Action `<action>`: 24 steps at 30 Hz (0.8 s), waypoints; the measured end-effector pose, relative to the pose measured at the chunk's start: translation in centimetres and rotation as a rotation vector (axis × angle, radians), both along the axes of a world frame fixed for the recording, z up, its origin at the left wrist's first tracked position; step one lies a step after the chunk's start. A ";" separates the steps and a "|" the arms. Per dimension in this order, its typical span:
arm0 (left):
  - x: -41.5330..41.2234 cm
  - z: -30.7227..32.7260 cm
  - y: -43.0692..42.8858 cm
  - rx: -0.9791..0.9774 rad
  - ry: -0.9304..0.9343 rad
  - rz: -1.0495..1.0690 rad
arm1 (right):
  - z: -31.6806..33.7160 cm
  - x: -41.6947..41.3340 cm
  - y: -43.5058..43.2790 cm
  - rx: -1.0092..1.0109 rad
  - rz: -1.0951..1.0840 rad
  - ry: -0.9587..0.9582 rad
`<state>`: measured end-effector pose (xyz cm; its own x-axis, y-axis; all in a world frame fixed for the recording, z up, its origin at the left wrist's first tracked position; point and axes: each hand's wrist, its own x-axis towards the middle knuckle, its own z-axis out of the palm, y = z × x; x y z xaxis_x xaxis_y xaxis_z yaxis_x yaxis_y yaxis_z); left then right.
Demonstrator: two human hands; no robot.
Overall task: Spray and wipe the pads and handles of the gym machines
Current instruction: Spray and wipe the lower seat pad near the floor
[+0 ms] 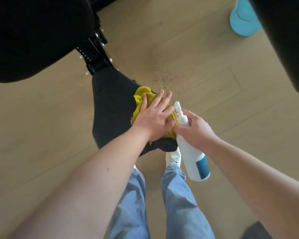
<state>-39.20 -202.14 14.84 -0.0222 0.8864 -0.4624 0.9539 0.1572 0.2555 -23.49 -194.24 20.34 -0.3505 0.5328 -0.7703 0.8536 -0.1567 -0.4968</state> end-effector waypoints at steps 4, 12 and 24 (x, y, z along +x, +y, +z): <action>-3.4 -1.3 4.0 -0.008 0.103 0.283 | -0.2 0.0 0.6 0.018 -0.027 0.009; 4.6 0.5 -2.3 0.025 0.186 0.425 | 1.1 1.3 1.6 0.014 -0.127 0.008; 2.5 1.1 -4.9 0.036 0.095 0.083 | 1.6 -2.2 0.1 -0.007 -0.044 0.042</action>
